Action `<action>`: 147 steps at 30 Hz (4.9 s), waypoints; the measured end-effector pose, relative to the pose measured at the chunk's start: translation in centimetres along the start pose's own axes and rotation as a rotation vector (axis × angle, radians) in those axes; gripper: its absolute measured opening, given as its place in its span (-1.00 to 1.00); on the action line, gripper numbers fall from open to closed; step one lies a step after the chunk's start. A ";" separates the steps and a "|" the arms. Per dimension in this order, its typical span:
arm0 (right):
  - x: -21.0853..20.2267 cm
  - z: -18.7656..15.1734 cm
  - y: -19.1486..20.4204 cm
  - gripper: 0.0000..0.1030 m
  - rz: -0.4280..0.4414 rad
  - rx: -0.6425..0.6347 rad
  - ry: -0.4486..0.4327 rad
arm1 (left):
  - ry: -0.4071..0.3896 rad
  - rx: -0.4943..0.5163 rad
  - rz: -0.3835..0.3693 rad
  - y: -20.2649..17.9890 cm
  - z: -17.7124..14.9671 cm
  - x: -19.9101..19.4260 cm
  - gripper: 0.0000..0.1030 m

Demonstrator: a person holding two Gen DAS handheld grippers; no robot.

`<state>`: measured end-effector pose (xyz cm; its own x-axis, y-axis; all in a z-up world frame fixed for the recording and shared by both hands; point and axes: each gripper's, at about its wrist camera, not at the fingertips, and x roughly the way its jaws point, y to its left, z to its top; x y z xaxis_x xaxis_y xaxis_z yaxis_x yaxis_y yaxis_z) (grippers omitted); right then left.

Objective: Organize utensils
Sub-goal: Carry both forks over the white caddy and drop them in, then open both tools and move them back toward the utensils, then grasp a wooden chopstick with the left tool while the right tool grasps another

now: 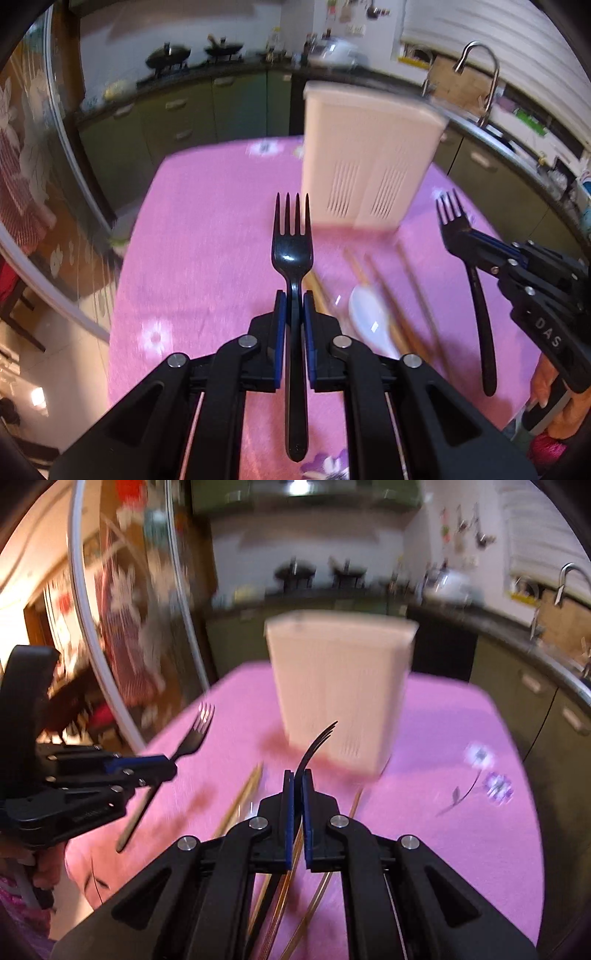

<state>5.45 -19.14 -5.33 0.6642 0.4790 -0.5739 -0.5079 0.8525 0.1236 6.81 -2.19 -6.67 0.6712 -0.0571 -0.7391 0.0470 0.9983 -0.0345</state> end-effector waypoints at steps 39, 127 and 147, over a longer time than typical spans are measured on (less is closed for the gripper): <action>-7.6 3.7 -2.6 -0.91 -0.109 0.007 -0.375 | -0.353 0.024 0.028 -5.1 15.4 7.6 -0.51; 1.1 -4.3 -1.5 0.01 -0.144 0.030 0.091 | 0.192 -0.060 0.162 -1.6 -4.0 7.2 -0.08; 9.1 -5.3 0.1 -0.53 -0.113 0.024 0.315 | 0.177 -0.032 0.127 -1.5 -4.0 7.2 -0.12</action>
<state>8.49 -15.78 -14.80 0.5113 0.2959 -0.8068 -0.4250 0.9031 0.0619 8.64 -4.11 -14.62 0.5294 0.0692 -0.8455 -0.0547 0.9974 0.0474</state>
